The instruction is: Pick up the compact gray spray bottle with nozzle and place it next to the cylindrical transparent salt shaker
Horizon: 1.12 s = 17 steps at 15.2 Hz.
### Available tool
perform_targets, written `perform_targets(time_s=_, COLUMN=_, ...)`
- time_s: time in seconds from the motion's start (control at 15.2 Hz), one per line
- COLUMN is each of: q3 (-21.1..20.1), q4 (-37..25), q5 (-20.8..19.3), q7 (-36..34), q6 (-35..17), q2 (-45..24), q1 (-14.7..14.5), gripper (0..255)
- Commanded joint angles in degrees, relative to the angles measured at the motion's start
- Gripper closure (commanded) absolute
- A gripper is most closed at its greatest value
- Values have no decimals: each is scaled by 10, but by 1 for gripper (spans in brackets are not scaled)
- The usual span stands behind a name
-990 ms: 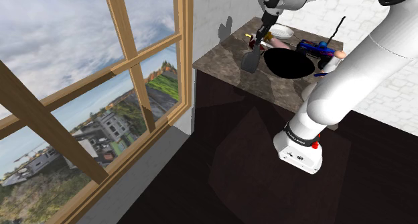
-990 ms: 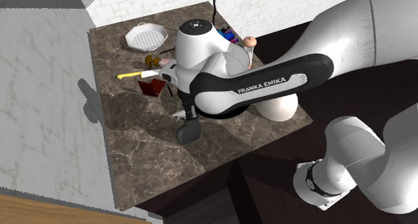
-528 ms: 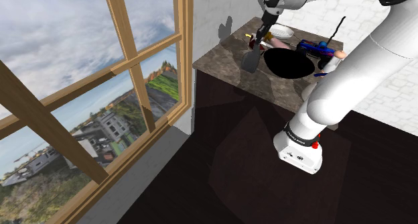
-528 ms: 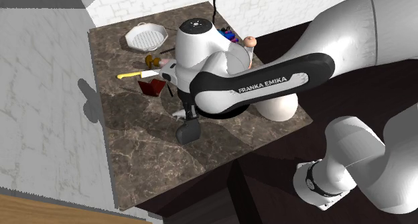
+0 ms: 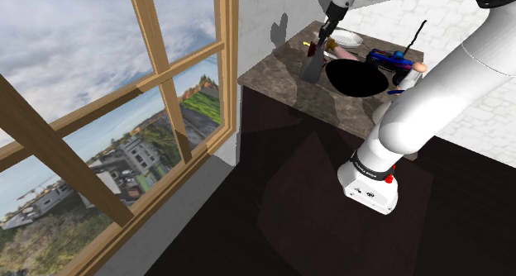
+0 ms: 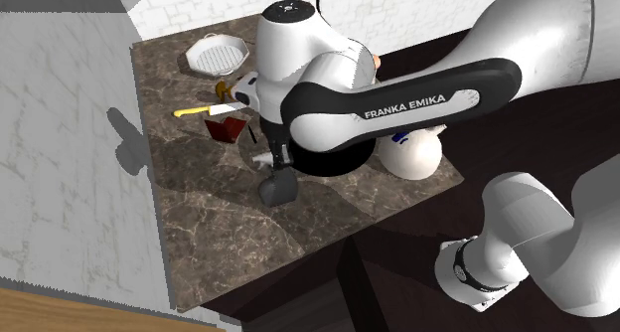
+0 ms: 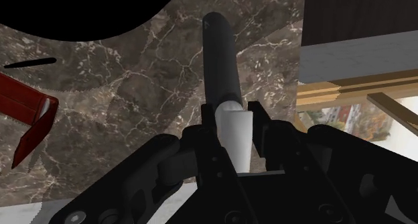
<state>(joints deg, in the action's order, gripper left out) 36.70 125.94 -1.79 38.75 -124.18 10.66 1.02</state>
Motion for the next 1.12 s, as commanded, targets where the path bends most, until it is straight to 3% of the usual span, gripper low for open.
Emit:
perform_targets(time_s=0.0, q3=-3, q4=-10, q5=-5, q7=-5, q6=17, q2=7, q1=1, gripper=255)
perform_targets(time_s=1.06, q3=-18, q4=-114, q5=-16, q7=-21, q6=140, q2=31, q1=0, gripper=255)
